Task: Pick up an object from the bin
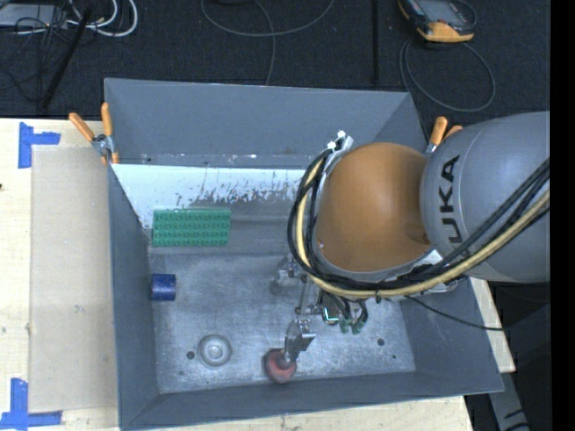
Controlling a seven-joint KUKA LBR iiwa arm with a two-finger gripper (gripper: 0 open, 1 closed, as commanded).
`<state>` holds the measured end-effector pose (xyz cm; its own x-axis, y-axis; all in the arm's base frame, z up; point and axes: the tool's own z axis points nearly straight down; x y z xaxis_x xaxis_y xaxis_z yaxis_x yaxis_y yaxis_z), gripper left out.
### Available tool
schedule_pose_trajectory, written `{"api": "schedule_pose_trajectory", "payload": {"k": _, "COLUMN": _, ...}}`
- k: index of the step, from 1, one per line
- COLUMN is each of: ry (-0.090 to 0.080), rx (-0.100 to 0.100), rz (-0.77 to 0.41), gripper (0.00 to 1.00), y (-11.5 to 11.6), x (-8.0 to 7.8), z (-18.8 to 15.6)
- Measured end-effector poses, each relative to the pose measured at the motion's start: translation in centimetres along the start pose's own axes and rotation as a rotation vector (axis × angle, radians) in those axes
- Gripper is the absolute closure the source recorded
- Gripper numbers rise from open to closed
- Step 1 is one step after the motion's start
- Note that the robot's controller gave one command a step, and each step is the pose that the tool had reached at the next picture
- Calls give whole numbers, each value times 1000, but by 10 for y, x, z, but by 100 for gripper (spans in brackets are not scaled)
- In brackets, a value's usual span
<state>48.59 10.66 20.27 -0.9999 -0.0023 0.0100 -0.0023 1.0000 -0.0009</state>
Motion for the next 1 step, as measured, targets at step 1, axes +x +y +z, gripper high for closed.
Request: {"api": "schedule_pose_trajectory", "payload": {"k": 1, "ry": 1, "rx": 1, "rz": 6, "gripper": 0, "y": -15, "x": 16, "z": 85}}
